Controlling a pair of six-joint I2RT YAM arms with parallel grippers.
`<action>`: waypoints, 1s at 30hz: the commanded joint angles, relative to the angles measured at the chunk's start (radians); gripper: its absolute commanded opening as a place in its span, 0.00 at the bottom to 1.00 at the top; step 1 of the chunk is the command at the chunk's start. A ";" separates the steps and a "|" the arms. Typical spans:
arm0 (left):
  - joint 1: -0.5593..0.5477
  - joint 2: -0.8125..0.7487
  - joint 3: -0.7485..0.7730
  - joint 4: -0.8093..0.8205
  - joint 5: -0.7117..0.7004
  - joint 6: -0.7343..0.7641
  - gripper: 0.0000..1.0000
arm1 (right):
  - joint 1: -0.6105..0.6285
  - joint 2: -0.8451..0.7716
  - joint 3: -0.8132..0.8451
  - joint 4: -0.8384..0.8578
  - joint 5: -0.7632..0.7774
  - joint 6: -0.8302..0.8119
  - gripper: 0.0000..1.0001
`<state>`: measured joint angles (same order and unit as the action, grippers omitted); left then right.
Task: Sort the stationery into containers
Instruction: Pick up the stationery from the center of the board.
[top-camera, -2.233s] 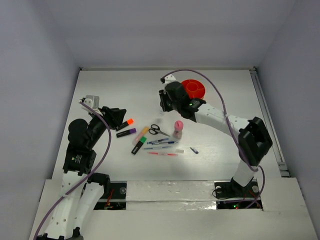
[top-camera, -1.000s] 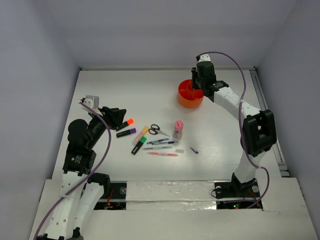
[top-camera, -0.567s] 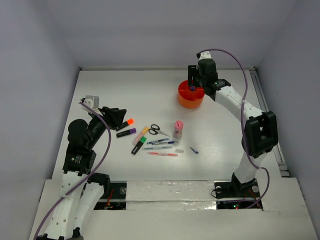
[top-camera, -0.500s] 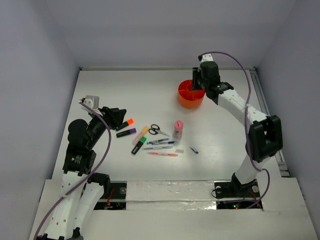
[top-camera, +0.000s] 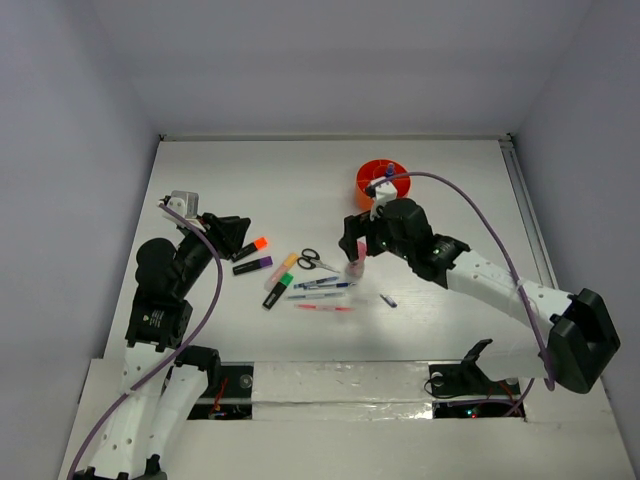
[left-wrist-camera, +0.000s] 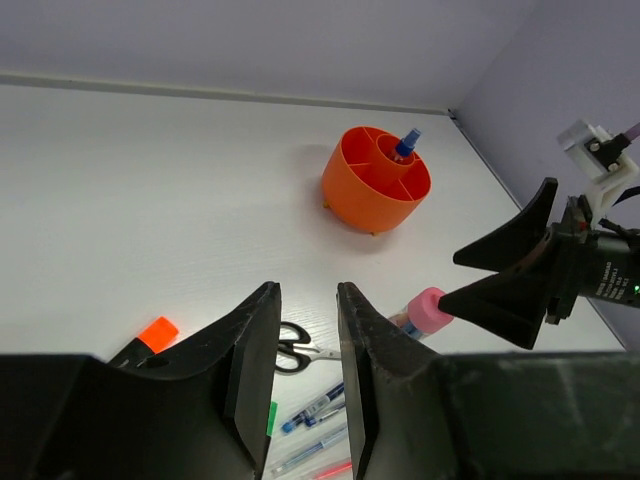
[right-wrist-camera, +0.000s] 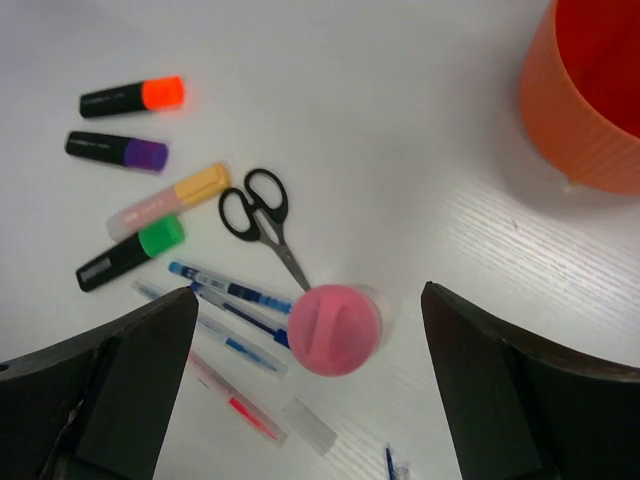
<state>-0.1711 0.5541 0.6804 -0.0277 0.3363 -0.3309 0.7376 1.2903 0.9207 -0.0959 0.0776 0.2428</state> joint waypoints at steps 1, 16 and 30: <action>-0.005 0.001 0.011 0.046 0.007 0.004 0.27 | -0.012 -0.013 -0.011 -0.011 0.034 0.009 0.99; -0.005 0.003 0.013 0.040 0.007 0.004 0.33 | 0.020 0.132 0.047 -0.076 0.079 0.029 0.65; -0.005 -0.010 0.011 0.038 0.012 0.004 0.33 | -0.012 0.104 0.239 0.008 0.307 -0.099 0.17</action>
<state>-0.1711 0.5579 0.6804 -0.0277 0.3397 -0.3309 0.7494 1.4197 1.0500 -0.2035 0.2749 0.2104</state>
